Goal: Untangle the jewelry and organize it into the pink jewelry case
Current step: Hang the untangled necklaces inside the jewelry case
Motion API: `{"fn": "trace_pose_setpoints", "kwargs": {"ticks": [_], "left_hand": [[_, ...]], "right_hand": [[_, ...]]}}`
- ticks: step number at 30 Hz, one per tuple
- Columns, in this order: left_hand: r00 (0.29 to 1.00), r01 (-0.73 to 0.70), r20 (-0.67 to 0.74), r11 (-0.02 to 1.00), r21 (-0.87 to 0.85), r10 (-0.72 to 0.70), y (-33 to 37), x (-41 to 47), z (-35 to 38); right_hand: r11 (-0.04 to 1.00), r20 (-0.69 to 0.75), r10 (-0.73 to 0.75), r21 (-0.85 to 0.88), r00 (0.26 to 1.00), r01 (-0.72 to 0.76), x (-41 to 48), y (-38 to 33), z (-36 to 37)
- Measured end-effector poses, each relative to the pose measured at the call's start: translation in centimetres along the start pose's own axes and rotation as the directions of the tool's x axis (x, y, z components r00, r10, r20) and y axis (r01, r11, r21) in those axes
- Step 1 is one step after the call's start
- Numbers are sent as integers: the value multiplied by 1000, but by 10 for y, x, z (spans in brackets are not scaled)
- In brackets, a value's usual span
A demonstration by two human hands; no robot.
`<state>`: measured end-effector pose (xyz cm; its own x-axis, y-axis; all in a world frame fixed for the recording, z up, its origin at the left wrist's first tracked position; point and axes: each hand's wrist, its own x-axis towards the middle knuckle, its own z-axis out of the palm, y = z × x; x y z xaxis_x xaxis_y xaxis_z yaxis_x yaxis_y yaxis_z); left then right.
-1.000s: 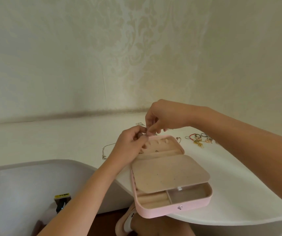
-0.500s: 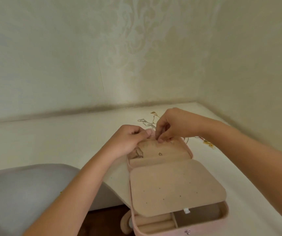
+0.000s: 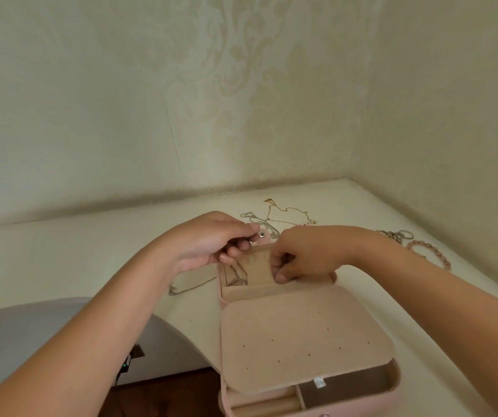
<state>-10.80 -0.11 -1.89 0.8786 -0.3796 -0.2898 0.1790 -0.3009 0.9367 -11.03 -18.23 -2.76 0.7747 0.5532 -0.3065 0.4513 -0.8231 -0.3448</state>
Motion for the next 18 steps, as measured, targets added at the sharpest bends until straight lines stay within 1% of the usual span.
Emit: {"fn": "trace_pose_setpoints", "kwargs": {"ticks": [2, 4, 6, 9, 11, 14, 18], "left_hand": [[1000, 29, 2, 999, -24, -29, 3, -1, 0], [998, 55, 0, 997, -53, -55, 5, -2, -1], [997, 72, 3, 994, -77, -72, 5, -2, -3], [997, 76, 24, 993, -85, -74, 5, 0, -3], [997, 68, 45, 994, -81, -65, 5, 1, -3], [996, 35, 85, 997, -71, -28, 6, 6, -3], [991, -8, 132, 999, -32, 13, 9, 10, -4]], "right_hand": [[998, 10, -3, -66, 1000, 4, -1, -2, 1], [997, 8, -3, -80, 1000, 4, -3, -1, 2], [1000, -23, -5, -6, 1000, 5, -7, 3, 2], [975, -134, -19, 216, 991, 48, -13, 14, 3], [922, -219, -32, 370, 975, 114, -17, 21, 3], [793, -304, -82, 557, 949, 247, -24, 27, -3], [633, -389, -117, 679, 914, 370, -34, 35, -12]]}}
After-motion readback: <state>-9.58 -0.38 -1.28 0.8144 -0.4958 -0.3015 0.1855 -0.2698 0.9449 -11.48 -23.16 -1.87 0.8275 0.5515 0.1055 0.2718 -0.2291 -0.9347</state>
